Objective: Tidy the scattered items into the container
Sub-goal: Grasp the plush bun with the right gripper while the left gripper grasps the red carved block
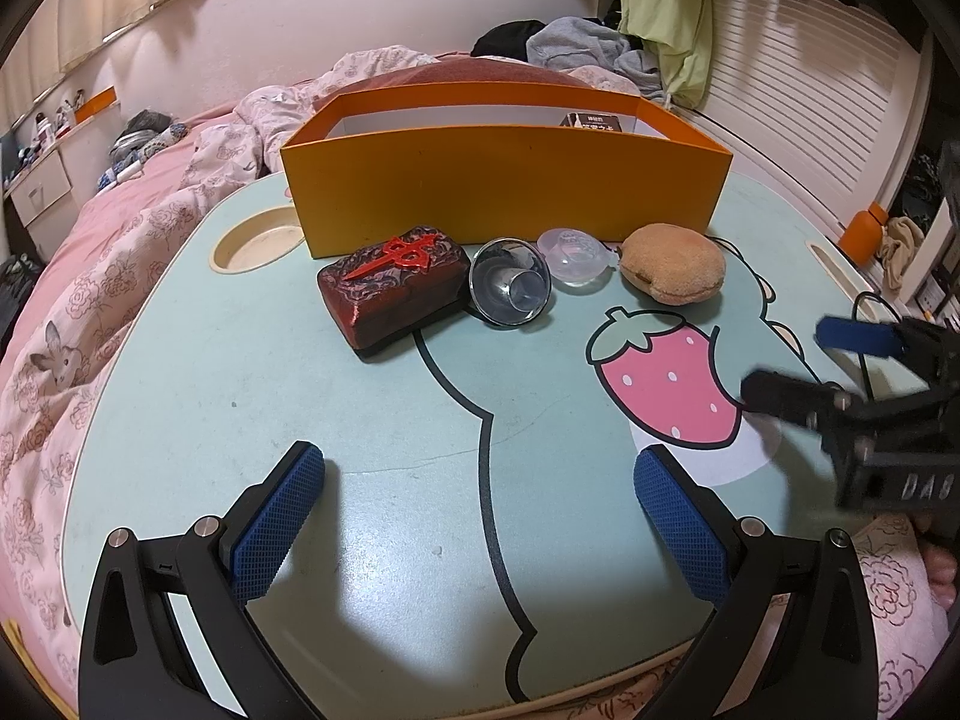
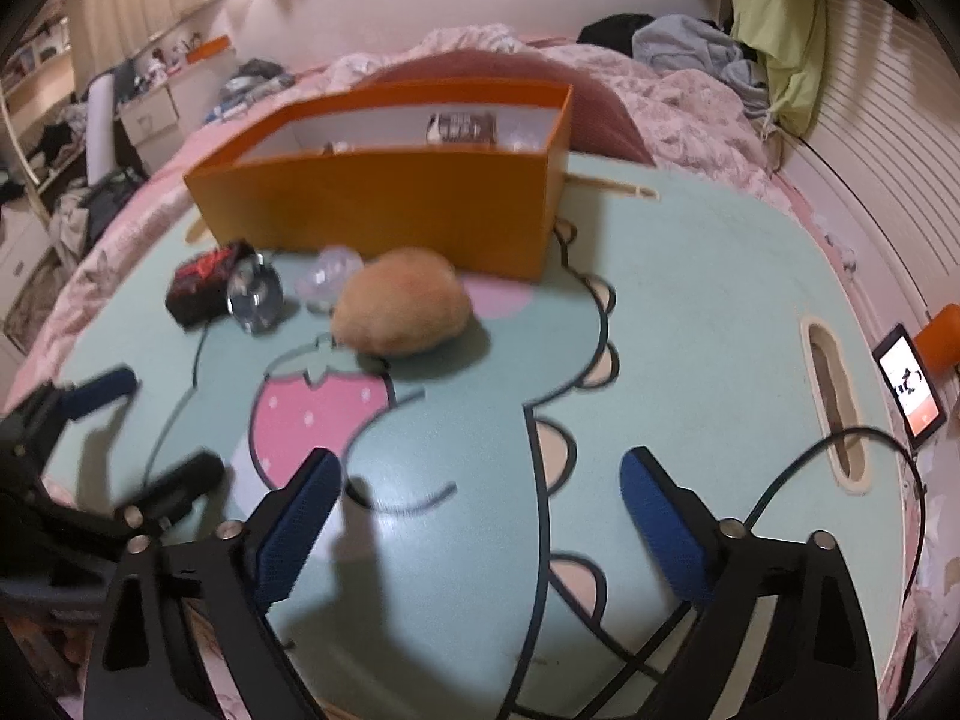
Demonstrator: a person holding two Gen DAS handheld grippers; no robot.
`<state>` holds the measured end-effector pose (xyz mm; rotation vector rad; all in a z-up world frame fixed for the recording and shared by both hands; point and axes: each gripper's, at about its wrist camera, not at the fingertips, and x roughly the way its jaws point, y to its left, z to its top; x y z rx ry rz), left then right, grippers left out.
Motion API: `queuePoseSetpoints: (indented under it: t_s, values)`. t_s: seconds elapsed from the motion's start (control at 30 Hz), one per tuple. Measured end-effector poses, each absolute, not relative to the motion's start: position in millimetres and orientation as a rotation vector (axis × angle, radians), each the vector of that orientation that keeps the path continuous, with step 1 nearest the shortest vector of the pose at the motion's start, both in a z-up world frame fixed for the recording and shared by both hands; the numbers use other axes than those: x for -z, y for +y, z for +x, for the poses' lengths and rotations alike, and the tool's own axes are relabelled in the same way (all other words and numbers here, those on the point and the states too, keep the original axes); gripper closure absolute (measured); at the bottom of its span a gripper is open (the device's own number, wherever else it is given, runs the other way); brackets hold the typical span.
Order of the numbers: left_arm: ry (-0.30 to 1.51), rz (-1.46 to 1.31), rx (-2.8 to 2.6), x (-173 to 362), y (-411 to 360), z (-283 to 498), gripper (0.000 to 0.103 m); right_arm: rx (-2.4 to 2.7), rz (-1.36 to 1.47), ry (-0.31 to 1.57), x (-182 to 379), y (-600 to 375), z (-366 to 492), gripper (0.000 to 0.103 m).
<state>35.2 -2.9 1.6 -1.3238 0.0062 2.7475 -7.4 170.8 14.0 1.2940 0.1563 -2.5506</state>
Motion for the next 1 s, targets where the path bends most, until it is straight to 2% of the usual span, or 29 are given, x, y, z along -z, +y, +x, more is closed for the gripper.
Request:
queuePoseSetpoints:
  t_s: [0.07,0.33,0.37,0.4,0.47,0.67,0.77,1.0]
  values:
    - [0.004,-1.323,-2.747,-1,-3,35,0.0,2.569,1.267,0.171,-21,163,-13,0.017]
    - [0.004,-1.32,-2.748,-1,-4,36,0.0,2.496,1.274,0.211,-21,126,-54,0.018]
    - [0.003,-1.319,-2.748,0,-4,36,0.0,2.492,1.292,0.215,-17,123,-59,0.025]
    - [0.003,-1.319,-2.748,0,-4,37,0.0,2.486,1.32,0.22,-12,121,-62,0.046]
    - [0.0,-1.316,-2.749,0,-5,37,0.0,2.487,1.32,0.212,-9,123,-61,0.054]
    - [-0.06,-1.296,-2.72,-6,-9,39,0.001,2.478,1.272,0.085,-17,146,-39,0.055]
    - [-0.103,-1.247,-2.724,-18,-20,39,0.004,2.488,1.25,0.052,-15,157,-30,0.055]
    - [0.136,-1.115,-2.762,-43,-51,5,0.009,2.474,1.249,0.027,-11,159,-27,0.054]
